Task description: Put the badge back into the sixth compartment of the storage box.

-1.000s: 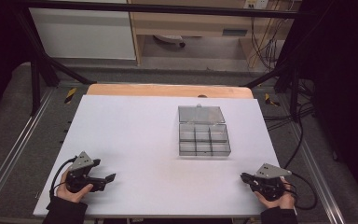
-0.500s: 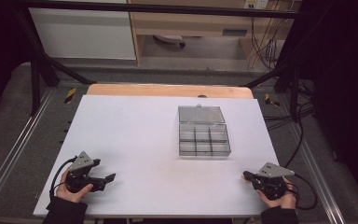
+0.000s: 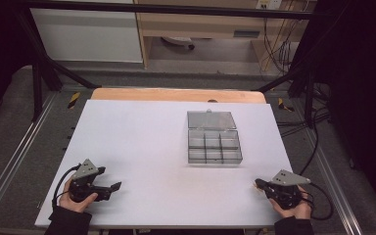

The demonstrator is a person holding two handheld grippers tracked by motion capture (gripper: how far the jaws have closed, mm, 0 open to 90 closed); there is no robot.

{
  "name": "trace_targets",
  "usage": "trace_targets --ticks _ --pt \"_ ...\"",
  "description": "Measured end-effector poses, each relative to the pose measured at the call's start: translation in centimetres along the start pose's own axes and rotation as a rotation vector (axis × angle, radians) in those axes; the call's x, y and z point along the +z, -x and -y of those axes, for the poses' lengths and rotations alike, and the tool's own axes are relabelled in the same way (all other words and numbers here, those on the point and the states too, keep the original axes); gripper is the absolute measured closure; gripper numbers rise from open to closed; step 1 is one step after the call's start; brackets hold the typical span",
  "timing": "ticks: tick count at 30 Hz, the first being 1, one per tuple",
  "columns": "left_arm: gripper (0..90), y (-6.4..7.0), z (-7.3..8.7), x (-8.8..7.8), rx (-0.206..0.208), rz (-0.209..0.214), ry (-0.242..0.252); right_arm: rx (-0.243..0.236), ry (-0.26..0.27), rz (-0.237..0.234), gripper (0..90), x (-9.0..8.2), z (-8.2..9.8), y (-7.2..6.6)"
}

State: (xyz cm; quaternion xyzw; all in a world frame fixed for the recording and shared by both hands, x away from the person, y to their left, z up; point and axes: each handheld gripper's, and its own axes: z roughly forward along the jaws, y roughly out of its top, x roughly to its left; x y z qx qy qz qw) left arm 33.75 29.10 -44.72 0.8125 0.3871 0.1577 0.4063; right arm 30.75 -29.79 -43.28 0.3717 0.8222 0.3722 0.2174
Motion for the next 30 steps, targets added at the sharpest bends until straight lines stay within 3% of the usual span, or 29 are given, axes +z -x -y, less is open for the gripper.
trace_targets --ticks 30 --pt "12.0 0.0 0.0 0.1 -0.004 -0.003 -0.002 0.044 0.05 -0.029 88.9 -0.6 -1.4 0.0"
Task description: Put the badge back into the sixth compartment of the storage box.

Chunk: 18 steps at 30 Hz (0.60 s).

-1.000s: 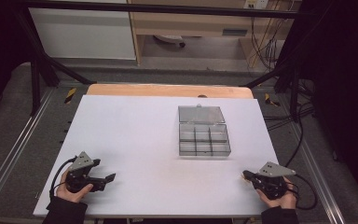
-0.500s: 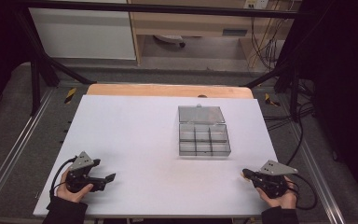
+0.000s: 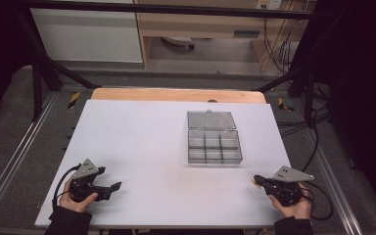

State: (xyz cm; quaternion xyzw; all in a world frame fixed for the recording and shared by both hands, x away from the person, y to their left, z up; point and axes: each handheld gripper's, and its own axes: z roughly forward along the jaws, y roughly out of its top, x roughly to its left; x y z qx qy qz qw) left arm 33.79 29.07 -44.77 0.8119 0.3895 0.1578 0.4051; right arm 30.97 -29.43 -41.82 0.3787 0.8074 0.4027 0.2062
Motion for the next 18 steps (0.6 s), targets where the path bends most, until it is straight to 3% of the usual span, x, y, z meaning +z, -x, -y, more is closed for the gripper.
trace_targets --ticks 18 --pt "12.0 0.0 0.0 0.0 0.0 -0.002 -0.001 0.015 0.047 -0.024 88.9 0.0 -1.3 -0.3"
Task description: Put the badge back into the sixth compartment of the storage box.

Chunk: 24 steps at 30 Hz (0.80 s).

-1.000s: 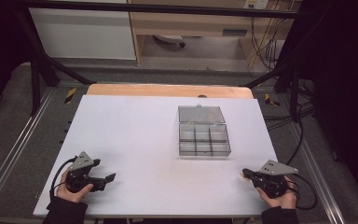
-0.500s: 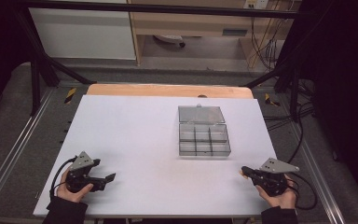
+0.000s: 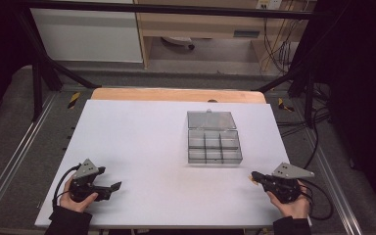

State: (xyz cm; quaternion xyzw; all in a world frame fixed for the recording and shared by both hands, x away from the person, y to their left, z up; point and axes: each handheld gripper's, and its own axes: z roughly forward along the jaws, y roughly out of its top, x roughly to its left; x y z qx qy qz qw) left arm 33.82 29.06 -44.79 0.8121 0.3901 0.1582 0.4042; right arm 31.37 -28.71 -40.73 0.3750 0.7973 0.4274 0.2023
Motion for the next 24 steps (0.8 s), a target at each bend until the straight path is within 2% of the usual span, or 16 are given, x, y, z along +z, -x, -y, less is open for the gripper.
trace_targets --ticks 24 --pt "11.9 -0.1 0.0 0.0 -0.001 -0.001 0.001 0.0 0.042 -0.013 88.9 0.1 -2.2 -0.1"
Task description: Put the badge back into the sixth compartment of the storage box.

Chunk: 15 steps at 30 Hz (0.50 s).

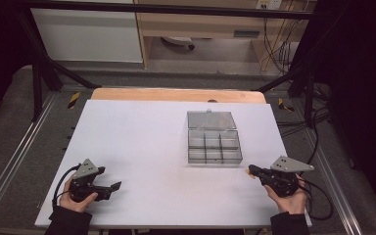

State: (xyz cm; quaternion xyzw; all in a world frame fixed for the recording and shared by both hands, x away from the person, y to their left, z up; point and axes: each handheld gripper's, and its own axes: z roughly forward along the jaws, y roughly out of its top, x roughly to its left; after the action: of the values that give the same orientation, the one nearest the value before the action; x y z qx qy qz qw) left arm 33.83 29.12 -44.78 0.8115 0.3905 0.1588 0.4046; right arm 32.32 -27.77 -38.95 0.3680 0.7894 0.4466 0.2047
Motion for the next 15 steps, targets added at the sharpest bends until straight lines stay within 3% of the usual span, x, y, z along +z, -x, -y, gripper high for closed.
trace_targets --ticks 15 --pt "12.0 0.0 0.0 0.0 0.001 0.0 0.0 0.008 0.019 0.0 88.9 0.8 -1.7 0.3"
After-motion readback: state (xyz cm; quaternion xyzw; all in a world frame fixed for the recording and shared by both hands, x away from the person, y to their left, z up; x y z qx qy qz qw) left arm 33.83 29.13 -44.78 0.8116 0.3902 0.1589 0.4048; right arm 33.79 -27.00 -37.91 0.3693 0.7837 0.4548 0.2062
